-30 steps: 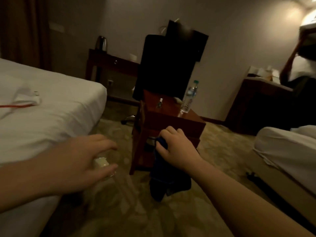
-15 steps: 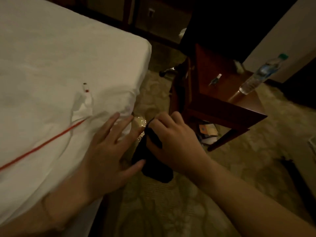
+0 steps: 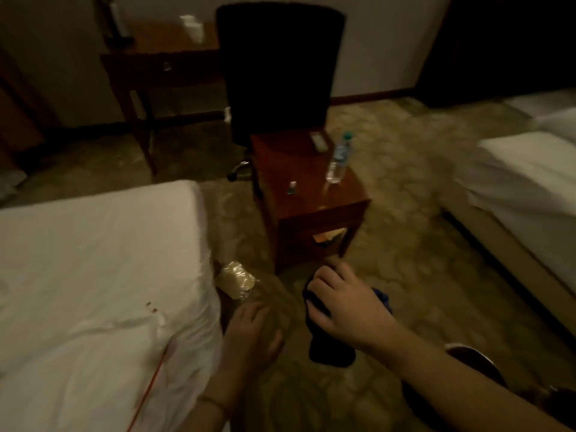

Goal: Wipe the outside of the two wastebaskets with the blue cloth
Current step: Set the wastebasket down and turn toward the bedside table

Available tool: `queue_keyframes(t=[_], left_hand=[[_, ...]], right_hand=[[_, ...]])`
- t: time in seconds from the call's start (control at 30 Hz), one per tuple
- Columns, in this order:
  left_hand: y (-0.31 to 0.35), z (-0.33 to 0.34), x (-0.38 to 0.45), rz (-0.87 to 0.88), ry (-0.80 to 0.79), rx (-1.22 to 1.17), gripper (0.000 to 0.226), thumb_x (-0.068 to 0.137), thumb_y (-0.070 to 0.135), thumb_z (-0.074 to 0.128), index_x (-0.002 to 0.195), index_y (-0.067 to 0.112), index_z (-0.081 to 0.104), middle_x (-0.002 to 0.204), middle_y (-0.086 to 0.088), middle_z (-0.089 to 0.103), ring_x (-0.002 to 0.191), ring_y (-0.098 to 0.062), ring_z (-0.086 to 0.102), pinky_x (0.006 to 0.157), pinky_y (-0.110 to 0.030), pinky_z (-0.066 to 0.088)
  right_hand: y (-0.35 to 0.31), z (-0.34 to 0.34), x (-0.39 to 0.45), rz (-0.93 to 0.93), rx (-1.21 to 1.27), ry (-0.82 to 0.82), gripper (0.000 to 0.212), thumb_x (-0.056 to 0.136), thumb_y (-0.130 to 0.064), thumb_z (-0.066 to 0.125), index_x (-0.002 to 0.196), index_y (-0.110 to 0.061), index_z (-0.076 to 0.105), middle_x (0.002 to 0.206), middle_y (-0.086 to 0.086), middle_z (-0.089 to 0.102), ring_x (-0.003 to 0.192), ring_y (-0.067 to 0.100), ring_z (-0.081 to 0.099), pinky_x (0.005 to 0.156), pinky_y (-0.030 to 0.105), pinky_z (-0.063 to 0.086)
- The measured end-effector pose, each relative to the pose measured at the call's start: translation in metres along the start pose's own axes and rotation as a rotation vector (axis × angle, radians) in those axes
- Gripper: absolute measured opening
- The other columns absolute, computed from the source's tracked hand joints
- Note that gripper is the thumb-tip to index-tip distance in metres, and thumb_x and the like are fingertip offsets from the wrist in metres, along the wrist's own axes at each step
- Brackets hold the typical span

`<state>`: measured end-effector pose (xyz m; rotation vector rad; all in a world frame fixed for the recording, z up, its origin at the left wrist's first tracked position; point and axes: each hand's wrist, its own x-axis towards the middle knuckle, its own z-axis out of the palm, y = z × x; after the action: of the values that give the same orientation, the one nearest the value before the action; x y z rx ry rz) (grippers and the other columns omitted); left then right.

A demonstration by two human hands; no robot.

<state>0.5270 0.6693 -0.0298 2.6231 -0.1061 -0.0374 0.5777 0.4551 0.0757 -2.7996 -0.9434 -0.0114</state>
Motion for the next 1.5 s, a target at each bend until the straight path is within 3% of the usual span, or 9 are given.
queue_keyframes(t=[0.1, 0.23, 0.4, 0.57, 0.73, 0.87, 1.03, 1.37, 1.5], left_hand=[[0.093, -0.052, 0.022, 0.190, -0.091, 0.091, 0.050, 0.076, 0.052, 0.051, 0.106, 0.016, 0.066, 0.104, -0.003, 0.065, 0.092, -0.023, 0.061, 0.074, -0.035, 0.054], [0.225, -0.071, 0.003, 0.432, -0.304, 0.162, 0.062, 0.076, 0.059, 0.033, 0.109, 0.015, 0.063, 0.104, -0.002, 0.062, 0.095, -0.024, 0.059, 0.076, -0.036, 0.053], [0.383, -0.022, -0.082, 0.688, -0.532, 0.079, 0.032, 0.086, 0.046, 0.050, 0.110, 0.026, 0.060, 0.106, 0.009, 0.058, 0.100, -0.014, 0.057, 0.078, -0.028, 0.049], [0.541, 0.036, -0.192, 1.071, -0.677, 0.044, 0.039, 0.088, 0.038, 0.054, 0.126, 0.027, 0.055, 0.120, 0.011, 0.055, 0.112, -0.013, 0.053, 0.091, -0.029, 0.047], [0.642, 0.074, -0.317, 1.368, -0.760, 0.061, 0.039, 0.087, 0.041, 0.050, 0.122, 0.025, 0.058, 0.118, 0.008, 0.058, 0.110, -0.015, 0.054, 0.091, -0.031, 0.048], [0.683, 0.107, -0.415, 1.530, -0.847, 0.137, 0.046, 0.080, 0.048, 0.042, 0.116, 0.025, 0.060, 0.111, 0.006, 0.061, 0.105, -0.017, 0.057, 0.087, -0.032, 0.049], [0.694, 0.154, -0.491, 1.602, -0.910, 0.228, 0.036, 0.081, 0.047, 0.045, 0.104, 0.025, 0.061, 0.102, 0.004, 0.062, 0.098, -0.020, 0.059, 0.081, -0.036, 0.052], [0.640, 0.270, -0.528, 1.569, -0.971, 0.385, 0.037, 0.085, 0.046, 0.045, 0.111, 0.023, 0.058, 0.109, 0.001, 0.058, 0.104, -0.021, 0.055, 0.088, -0.035, 0.047], [0.602, 0.313, -0.534, 1.567, -0.997, 0.397, 0.038, 0.085, 0.045, 0.046, 0.111, 0.021, 0.060, 0.107, 0.000, 0.060, 0.102, -0.021, 0.056, 0.085, -0.034, 0.049]], right_hand=[[0.014, -0.060, -0.049, 0.235, 0.052, -0.043, 0.052, 0.091, -0.054, 0.019, 0.114, -0.022, 0.053, 0.119, -0.004, 0.048, 0.108, 0.027, 0.044, 0.088, 0.042, 0.048], [0.028, -0.130, -0.176, 0.518, 0.071, 0.058, 0.045, 0.094, -0.052, 0.026, 0.109, -0.021, 0.055, 0.116, -0.002, 0.052, 0.106, 0.027, 0.046, 0.082, 0.041, 0.049], [0.009, -0.177, -0.364, 0.955, 0.080, 0.188, 0.039, 0.096, -0.049, 0.035, 0.113, -0.020, 0.054, 0.116, 0.000, 0.050, 0.103, 0.029, 0.045, 0.082, 0.044, 0.048], [-0.031, -0.200, -0.539, 1.393, 0.021, 0.368, 0.035, 0.095, -0.046, 0.037, 0.113, -0.022, 0.054, 0.114, -0.002, 0.051, 0.104, 0.025, 0.045, 0.088, 0.040, 0.046], [-0.089, -0.194, -0.688, 1.685, -0.097, 0.491, 0.030, 0.093, -0.043, 0.044, 0.106, -0.020, 0.058, 0.108, 0.000, 0.056, 0.097, 0.027, 0.051, 0.082, 0.040, 0.048], [-0.134, -0.166, -0.786, 1.961, -0.101, 0.566, 0.029, 0.094, -0.042, 0.044, 0.106, -0.019, 0.058, 0.109, 0.001, 0.054, 0.095, 0.026, 0.049, 0.083, 0.039, 0.046], [-0.170, -0.102, -0.860, 2.209, 0.029, 0.633, 0.033, 0.093, -0.041, 0.044, 0.111, -0.018, 0.059, 0.114, 0.003, 0.054, 0.096, 0.028, 0.046, 0.079, 0.039, 0.044], [-0.176, 0.063, -0.932, 2.072, 0.046, 0.439, 0.026, 0.095, -0.039, 0.042, 0.109, -0.022, 0.055, 0.112, 0.000, 0.055, 0.083, 0.027, 0.052, 0.065, 0.039, 0.050], [-0.165, 0.125, -0.943, 2.129, 0.133, 0.353, 0.020, 0.091, -0.031, 0.061, 0.106, -0.017, 0.059, 0.111, 0.007, 0.059, 0.082, 0.032, 0.054, 0.064, 0.045, 0.050]])
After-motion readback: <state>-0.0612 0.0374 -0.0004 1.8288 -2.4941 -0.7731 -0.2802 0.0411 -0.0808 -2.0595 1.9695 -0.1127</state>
